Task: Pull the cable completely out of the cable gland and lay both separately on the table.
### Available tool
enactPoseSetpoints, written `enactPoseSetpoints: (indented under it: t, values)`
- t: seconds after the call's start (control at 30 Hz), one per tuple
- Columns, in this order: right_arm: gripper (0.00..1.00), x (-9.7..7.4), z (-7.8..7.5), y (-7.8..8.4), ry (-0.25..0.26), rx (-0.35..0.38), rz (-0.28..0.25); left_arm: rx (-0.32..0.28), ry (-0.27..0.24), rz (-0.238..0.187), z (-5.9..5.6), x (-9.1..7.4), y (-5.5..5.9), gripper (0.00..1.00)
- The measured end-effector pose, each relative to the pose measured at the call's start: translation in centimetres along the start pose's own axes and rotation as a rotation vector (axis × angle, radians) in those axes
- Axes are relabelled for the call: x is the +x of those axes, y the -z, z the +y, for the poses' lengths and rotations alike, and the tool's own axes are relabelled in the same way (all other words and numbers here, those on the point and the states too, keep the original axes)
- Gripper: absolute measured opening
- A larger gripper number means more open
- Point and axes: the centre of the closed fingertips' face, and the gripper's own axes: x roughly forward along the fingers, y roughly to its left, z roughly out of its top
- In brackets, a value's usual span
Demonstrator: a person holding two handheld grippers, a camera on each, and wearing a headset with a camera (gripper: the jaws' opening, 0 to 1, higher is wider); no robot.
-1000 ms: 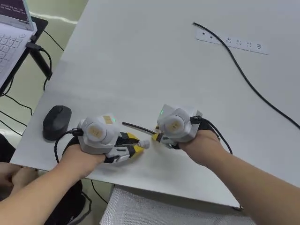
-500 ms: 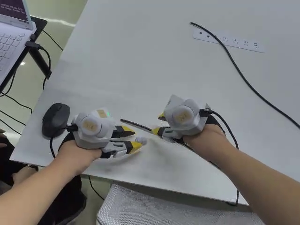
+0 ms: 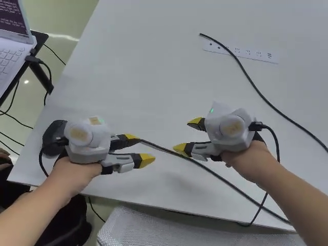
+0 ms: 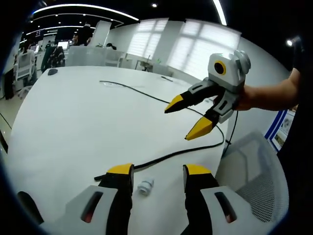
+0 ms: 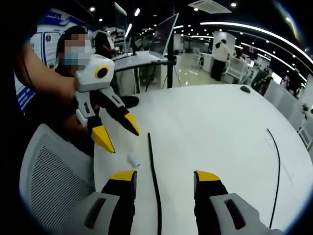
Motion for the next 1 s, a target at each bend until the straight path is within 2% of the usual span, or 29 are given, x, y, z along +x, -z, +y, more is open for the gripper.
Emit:
enactPoseSetpoints:
  t: [0.03, 0.1, 0.2, 0.33, 0.47, 0.6, 0.7, 0.8, 1.0]
  values:
    - [0.46, -1.0, -0.3, 0.0, 0.012, 0.021, -0.022, -0.003, -0.001, -0.003, -0.1, -0.2, -0.3, 0.42]
    - [0.48, -1.9, -0.4, -0.1, 0.015, 0.067, -0.051, 0.004, -0.009, -0.013, -0.3, -0.6, -0.7, 0.43]
    - [0.52, -3.9, -0.9, 0.0, 0.03, 0.132, -0.1, -0.005, -0.024, -0.048, -0.3, -1.1, -1.5, 0.45]
    - [0.55, -5.9, -1.1, 0.0, 0.044, 0.185, -0.15, -0.016, -0.035, -0.068, -0.9, -1.8, -2.1, 0.48]
    - [0.59, -8.6, -1.2, 0.0, 0.057, 0.238, -0.206, -0.016, -0.058, -0.087, -1.5, -2.9, -2.7, 0.52]
    - [0.63, -10.5, -1.4, 0.6, 0.073, 0.263, -0.234, -0.013, -0.078, -0.105, -1.9, -3.7, -3.2, 0.55]
    - [0.65, -11.9, -1.4, 1.2, 0.088, 0.292, -0.265, -0.016, -0.088, -0.116, -2.4, -4.2, -3.3, 0.6]
    - [0.67, -12.7, -1.1, 2.1, 0.095, 0.318, -0.275, -0.012, -0.105, -0.117, -2.6, -4.5, -3.1, 0.62]
    - [0.73, -14.9, 0.2, 4.1, 0.106, 0.354, -0.294, -0.013, -0.139, -0.13, -3.2, -5.1, -3.3, 0.68]
